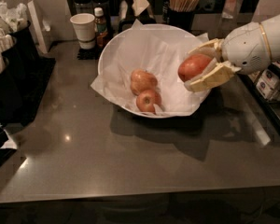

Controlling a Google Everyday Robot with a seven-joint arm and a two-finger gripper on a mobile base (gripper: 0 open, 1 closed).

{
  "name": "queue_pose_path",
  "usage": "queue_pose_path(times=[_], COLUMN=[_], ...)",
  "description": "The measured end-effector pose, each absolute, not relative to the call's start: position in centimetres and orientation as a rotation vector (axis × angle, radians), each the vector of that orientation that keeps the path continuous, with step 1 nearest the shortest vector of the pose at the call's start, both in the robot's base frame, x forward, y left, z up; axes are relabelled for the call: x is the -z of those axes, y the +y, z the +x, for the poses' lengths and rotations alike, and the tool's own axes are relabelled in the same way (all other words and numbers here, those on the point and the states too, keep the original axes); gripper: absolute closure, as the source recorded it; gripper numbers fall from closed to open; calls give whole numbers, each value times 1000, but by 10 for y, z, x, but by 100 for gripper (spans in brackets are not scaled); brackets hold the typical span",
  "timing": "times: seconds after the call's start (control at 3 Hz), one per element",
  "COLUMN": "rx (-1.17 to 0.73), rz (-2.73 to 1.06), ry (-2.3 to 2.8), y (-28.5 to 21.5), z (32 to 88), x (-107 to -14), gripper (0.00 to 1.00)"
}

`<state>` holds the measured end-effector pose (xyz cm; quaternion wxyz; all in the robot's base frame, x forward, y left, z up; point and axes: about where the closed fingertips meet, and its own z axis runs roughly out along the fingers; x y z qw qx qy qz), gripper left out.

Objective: Pick apple from white bowl

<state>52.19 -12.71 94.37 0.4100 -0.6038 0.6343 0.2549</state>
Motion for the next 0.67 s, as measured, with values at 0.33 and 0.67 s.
queue_pose_path(times=[0.33, 0.67], rx=[-613, -610], rz=[-1390, -1390], ry=[1688, 1704], y=[-134, -135], z=[479, 472], x=[-956, -952], gripper=[100, 100])
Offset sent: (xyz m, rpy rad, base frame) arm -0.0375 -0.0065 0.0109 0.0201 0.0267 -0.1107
